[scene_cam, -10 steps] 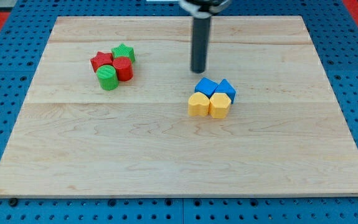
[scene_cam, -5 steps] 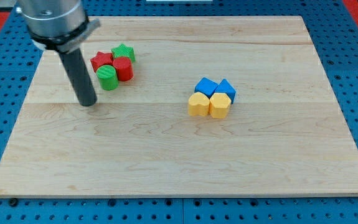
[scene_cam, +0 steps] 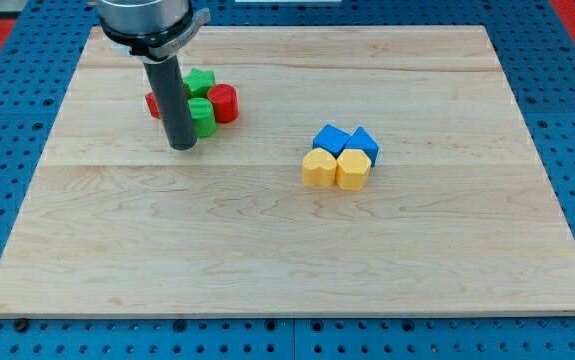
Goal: Move the green circle towards top right
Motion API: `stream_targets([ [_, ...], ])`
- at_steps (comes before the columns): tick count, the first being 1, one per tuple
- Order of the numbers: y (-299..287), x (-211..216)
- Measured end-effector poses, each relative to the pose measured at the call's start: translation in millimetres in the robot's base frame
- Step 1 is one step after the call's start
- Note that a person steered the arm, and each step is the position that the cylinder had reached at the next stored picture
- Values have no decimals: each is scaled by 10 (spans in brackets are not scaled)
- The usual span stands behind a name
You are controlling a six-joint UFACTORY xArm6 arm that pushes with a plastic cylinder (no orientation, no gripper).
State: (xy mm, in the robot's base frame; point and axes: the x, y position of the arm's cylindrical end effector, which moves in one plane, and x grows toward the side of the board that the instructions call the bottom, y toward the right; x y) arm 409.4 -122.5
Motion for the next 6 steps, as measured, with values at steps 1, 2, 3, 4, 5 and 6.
stream_targets([
  [1, 8, -196],
  [2, 45, -459],
  [3, 322, -654],
  [4, 511, -848],
  [5, 651, -1009],
  [6, 441, -1036],
])
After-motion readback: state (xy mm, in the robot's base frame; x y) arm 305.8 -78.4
